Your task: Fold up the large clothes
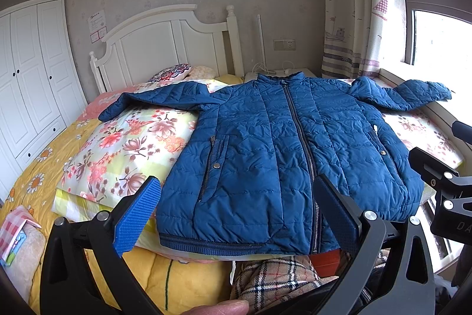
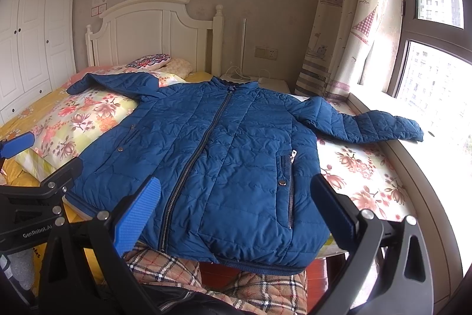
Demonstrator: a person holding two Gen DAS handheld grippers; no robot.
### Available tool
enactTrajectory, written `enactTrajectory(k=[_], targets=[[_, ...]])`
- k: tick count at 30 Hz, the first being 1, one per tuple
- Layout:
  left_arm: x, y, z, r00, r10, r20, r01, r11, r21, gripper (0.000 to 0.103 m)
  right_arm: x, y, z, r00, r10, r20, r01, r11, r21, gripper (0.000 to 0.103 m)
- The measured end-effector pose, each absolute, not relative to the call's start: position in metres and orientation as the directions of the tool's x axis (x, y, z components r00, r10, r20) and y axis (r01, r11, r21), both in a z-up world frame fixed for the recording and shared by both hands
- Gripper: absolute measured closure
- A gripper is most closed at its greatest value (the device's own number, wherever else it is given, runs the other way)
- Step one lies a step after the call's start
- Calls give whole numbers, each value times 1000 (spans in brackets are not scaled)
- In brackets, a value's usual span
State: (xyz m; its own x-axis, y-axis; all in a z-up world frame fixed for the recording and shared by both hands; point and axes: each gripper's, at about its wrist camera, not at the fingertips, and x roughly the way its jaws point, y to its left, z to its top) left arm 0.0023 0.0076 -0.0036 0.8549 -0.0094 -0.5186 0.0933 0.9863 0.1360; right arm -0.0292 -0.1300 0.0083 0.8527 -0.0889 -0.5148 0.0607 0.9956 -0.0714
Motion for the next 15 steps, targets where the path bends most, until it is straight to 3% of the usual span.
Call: enactTrajectory(k=[15], targets=[[2, 8, -4, 855, -10, -519, 94, 986, 135, 4, -29, -130, 8, 852, -80, -517, 54, 996, -64, 2]])
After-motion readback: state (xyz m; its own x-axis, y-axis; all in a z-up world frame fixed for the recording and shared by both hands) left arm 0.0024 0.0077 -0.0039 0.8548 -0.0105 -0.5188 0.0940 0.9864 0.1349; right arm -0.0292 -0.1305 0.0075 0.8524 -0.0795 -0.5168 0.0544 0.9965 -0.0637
